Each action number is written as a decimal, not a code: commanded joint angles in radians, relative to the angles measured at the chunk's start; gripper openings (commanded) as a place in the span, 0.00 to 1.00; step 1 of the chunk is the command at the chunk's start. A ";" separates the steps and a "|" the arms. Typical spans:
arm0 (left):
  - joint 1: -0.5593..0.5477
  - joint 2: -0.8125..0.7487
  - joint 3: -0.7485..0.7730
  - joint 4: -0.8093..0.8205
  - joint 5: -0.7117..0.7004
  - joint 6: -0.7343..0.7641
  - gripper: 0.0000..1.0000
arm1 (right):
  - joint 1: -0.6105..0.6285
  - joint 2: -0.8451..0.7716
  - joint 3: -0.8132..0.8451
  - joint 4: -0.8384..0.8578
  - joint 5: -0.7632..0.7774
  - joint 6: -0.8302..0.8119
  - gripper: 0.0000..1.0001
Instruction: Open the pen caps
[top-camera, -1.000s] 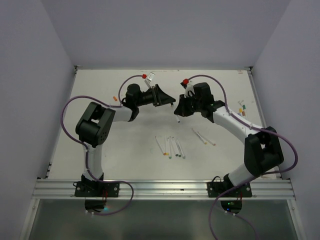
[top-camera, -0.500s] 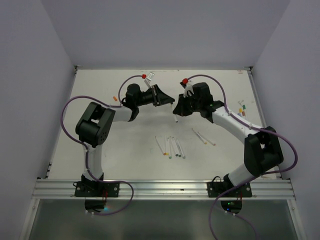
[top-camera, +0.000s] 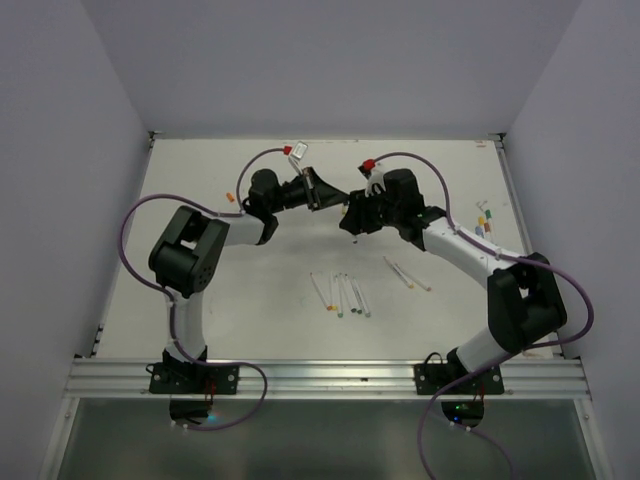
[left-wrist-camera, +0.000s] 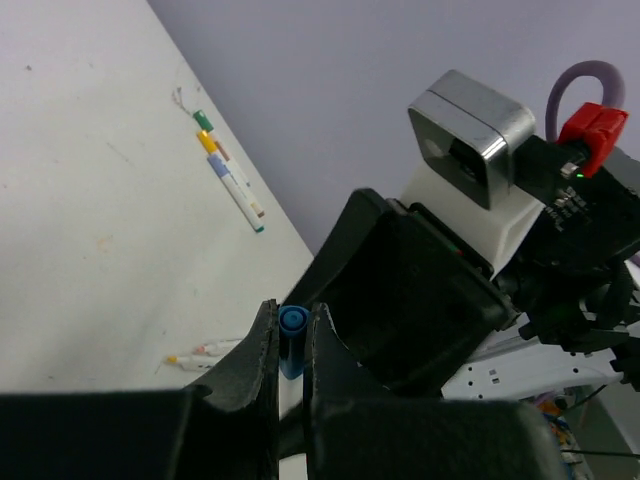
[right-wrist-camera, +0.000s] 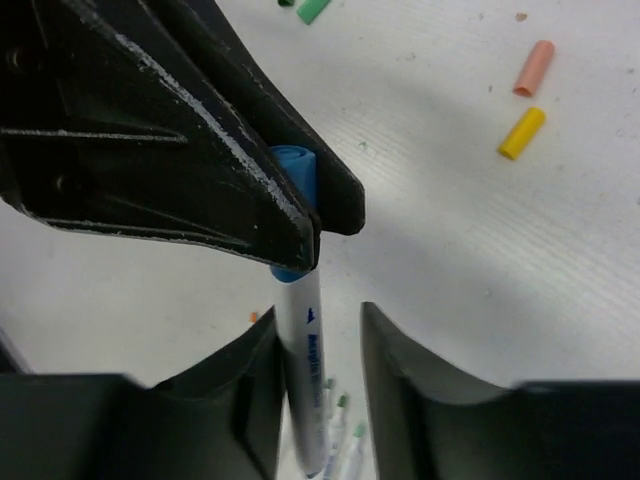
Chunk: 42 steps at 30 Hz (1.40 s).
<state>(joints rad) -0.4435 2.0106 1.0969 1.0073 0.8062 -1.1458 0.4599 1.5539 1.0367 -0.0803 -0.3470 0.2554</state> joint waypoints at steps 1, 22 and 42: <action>-0.004 -0.038 -0.018 0.181 0.013 -0.094 0.00 | 0.011 0.000 0.025 0.074 0.025 0.012 0.33; 0.196 0.070 0.274 0.009 -0.170 -0.157 0.00 | 0.134 -0.258 -0.280 -0.077 0.274 0.084 0.00; 0.126 0.226 0.520 -1.070 -0.418 0.581 0.00 | 0.131 -0.086 -0.181 -0.348 0.457 -0.001 0.05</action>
<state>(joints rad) -0.3210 2.2116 1.5513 0.0536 0.4416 -0.6495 0.5919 1.4559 0.8597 -0.4244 0.0906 0.2623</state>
